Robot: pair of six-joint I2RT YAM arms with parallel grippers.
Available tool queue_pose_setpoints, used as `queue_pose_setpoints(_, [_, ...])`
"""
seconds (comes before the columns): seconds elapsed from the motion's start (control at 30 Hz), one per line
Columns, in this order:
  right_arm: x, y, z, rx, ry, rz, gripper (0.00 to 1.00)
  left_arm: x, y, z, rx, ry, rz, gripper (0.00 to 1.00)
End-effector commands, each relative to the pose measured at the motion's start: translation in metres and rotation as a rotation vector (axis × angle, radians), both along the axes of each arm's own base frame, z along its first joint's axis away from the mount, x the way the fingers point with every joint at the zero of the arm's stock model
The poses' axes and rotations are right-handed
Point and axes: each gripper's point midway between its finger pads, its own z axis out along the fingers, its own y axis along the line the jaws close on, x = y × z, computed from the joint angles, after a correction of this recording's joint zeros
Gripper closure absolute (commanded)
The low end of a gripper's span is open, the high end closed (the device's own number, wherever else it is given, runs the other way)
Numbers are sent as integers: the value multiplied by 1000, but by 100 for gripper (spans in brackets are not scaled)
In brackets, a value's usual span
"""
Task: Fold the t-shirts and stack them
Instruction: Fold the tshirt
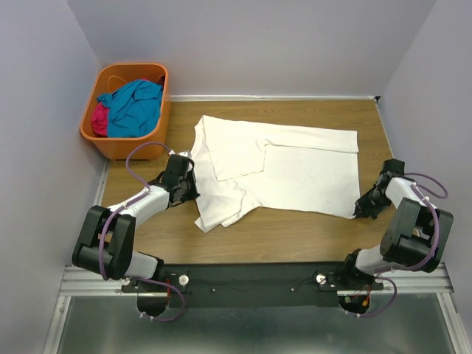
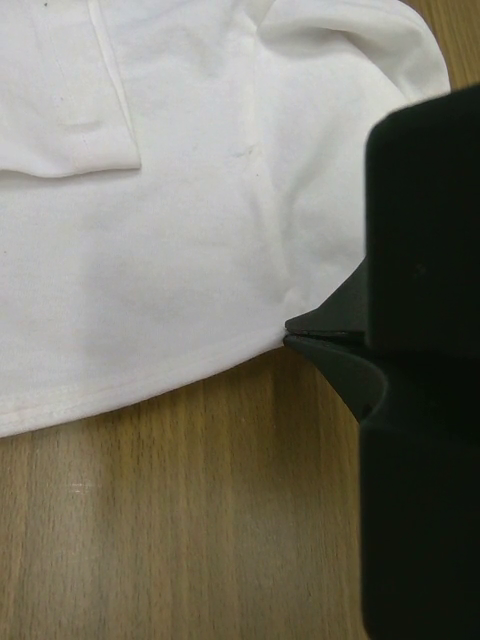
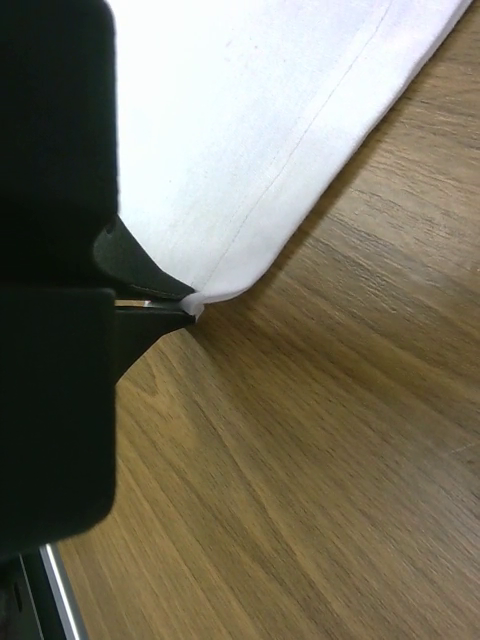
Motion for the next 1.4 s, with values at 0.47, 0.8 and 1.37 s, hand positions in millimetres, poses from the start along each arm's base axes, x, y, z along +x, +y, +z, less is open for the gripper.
queue_pose_setpoints(0.47, [63, -35, 68, -105, -152, 93, 100, 46, 27, 55, 15, -55, 25, 100])
queue_pose_setpoints(0.8, [104, -29, 74, -67, -216, 174, 99, 75, 34, 60, 17, -45, 35, 100])
queue_pose_setpoints(1.37, [160, -33, 60, -146, -180, 238, 100, 137, 34, 61, 47, -41, 41, 100])
